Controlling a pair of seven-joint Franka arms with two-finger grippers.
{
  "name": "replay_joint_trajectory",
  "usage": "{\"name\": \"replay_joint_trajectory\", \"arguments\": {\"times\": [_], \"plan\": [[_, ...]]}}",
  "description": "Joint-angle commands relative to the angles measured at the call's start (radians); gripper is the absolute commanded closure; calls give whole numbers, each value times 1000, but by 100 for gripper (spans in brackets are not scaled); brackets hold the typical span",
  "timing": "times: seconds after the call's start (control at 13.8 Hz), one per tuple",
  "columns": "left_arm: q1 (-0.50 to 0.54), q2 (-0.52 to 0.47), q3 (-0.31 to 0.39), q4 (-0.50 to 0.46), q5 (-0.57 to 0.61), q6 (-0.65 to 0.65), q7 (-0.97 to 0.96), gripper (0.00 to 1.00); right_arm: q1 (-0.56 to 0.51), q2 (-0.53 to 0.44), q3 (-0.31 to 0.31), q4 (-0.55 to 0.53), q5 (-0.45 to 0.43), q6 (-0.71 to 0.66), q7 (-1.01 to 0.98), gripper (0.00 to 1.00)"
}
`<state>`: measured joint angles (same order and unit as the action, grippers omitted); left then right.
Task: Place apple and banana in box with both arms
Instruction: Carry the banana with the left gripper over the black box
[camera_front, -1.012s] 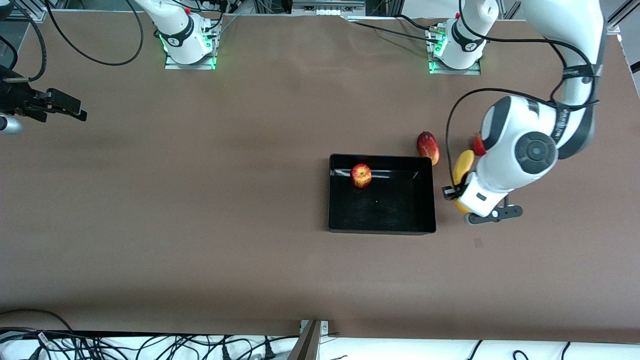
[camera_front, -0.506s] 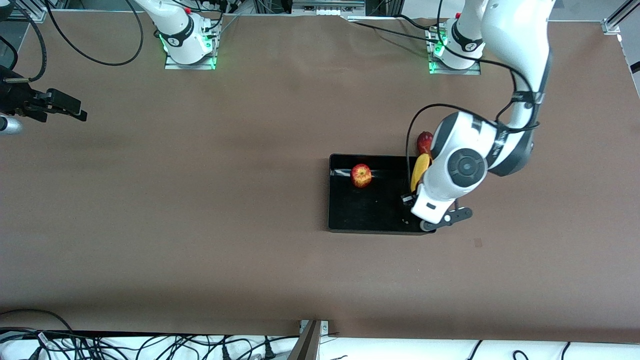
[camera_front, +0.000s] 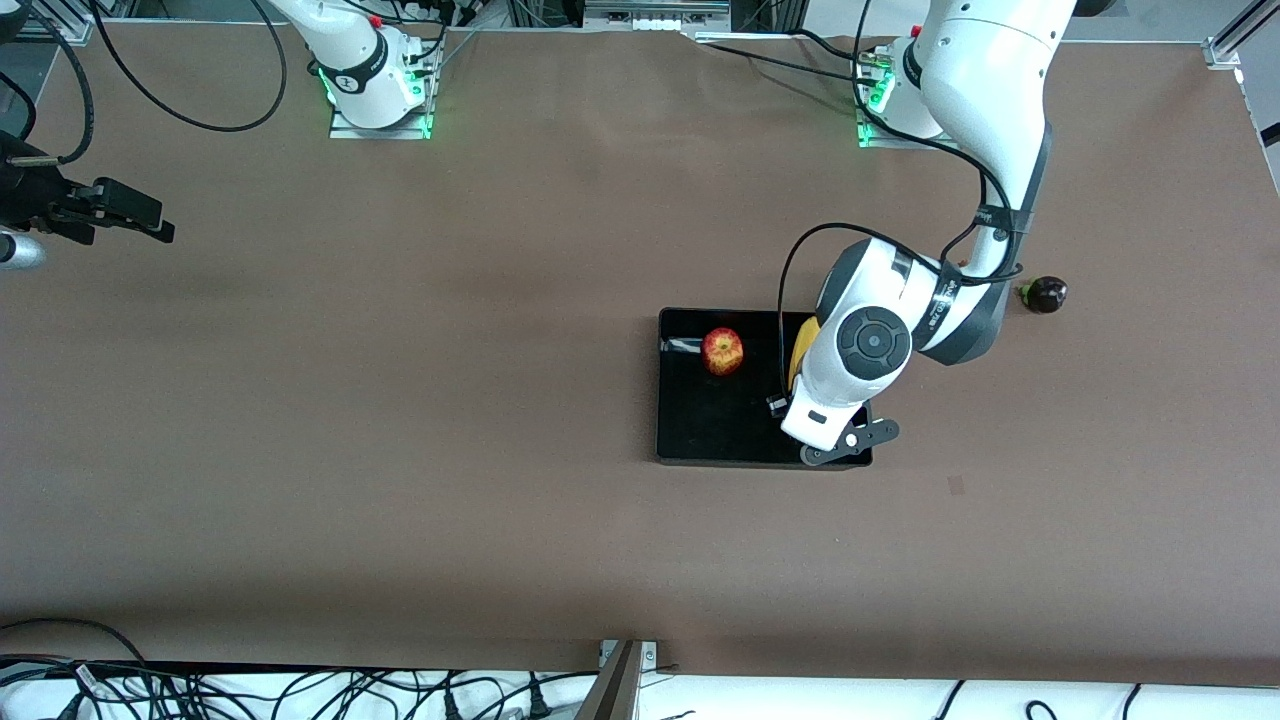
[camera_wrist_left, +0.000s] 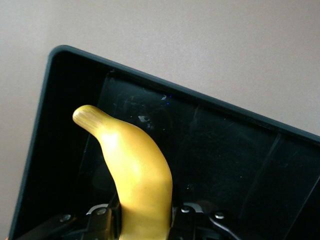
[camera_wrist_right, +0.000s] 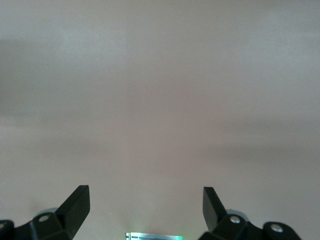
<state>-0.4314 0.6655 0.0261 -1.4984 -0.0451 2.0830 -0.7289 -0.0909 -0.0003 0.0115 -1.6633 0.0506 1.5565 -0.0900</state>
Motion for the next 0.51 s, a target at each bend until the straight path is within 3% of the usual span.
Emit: {"name": "replay_joint_trajectory", "arguments": {"times": [0.0, 0.43], "plan": [[-16, 46, 8, 30, -15, 41, -10, 100, -12, -4, 4, 2, 20, -10, -2, 0], [-15, 92, 5, 27, -7, 98, -17, 100, -10, -4, 4, 2, 20, -9, -2, 0]]}}
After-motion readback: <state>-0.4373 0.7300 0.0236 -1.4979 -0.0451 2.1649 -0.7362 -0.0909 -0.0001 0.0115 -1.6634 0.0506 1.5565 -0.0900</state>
